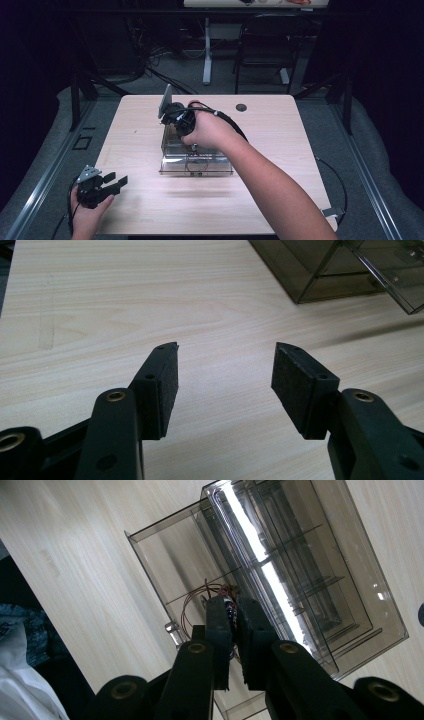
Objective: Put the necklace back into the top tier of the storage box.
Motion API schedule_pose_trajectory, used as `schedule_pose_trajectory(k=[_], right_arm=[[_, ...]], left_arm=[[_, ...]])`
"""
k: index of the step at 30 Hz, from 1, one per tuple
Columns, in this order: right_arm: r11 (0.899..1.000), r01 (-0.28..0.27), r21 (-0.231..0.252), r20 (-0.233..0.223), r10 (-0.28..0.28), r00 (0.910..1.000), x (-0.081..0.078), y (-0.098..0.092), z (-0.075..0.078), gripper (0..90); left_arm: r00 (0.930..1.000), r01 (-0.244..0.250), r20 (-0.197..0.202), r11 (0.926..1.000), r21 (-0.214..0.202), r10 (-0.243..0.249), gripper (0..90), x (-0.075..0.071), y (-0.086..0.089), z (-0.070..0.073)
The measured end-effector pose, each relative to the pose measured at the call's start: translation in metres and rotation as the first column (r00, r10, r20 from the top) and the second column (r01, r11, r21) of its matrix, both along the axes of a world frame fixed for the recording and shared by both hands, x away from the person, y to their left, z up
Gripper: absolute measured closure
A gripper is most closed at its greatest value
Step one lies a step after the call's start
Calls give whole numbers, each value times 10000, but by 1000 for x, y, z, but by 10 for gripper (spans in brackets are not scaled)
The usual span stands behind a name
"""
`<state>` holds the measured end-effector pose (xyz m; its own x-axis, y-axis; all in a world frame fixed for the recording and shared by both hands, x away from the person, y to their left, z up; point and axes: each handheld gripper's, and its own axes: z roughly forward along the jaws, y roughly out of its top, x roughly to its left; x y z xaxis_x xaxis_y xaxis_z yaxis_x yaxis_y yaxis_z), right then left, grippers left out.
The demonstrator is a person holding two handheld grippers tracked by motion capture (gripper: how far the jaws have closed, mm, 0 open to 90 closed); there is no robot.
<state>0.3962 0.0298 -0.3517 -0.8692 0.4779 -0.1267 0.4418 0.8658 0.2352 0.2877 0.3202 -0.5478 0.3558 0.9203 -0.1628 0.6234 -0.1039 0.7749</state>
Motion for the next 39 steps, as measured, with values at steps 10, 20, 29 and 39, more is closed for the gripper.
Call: schedule_pose_trajectory(k=[10, 20, 29, 39], right_arm=[[10000, 60, -6, 13, -60, 10000, 2, -3, -10, 848], [9997, 99, -237, -5, -99, 10000, 3, -9, -32, 848], [9985, 33, -548, 129, -26, 9999, 2, -10, -47, 847], [9975, -41, -707, 27, 43, 10000, 0, -14, -65, 847]], left_arm=[[10000, -11, -17, 10000, 8, 11, 446, 0, 0, 0], [10000, 2, 12, 10000, -4, -2, 446, 1, 0, -1], [10000, 3, 3, 10000, 0, -3, 446, 1, 0, -1], [10000, -15, -36, 10000, 51, 15, 446, 0, 0, -1]])
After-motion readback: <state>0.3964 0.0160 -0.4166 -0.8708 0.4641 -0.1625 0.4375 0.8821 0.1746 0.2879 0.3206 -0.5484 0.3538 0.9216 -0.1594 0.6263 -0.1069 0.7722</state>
